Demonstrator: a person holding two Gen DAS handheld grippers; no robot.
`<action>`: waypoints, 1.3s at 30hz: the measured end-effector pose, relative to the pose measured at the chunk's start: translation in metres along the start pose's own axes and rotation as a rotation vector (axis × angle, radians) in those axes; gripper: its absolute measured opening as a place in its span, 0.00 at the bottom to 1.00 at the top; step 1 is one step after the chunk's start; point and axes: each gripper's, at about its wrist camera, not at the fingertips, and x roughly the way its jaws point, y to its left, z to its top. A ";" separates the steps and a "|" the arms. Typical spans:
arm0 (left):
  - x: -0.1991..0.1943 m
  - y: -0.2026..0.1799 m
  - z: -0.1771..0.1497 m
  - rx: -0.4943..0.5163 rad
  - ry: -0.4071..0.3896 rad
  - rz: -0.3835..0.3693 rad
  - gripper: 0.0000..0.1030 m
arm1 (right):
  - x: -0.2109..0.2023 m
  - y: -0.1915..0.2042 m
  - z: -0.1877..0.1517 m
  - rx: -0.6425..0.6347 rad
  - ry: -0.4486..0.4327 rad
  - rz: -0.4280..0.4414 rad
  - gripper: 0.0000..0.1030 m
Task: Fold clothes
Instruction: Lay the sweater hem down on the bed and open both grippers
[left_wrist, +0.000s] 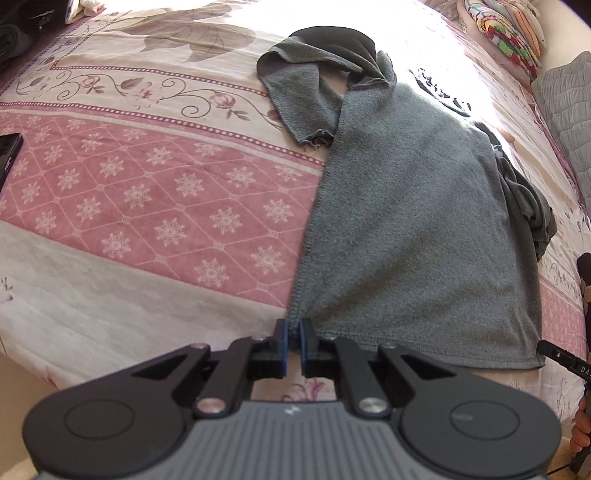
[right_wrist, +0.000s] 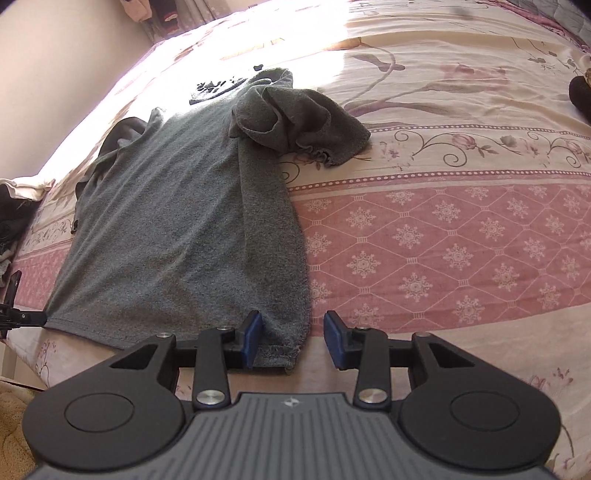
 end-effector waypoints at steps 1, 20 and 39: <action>0.000 0.000 0.000 0.002 -0.002 0.003 0.06 | 0.001 0.004 0.000 -0.023 -0.003 -0.011 0.40; -0.001 0.001 -0.001 -0.007 -0.008 -0.005 0.06 | -0.017 0.017 -0.021 -0.213 0.031 -0.028 0.20; -0.015 0.023 -0.011 -0.028 -0.005 0.004 0.02 | -0.016 0.063 -0.036 -0.656 0.085 -0.310 0.06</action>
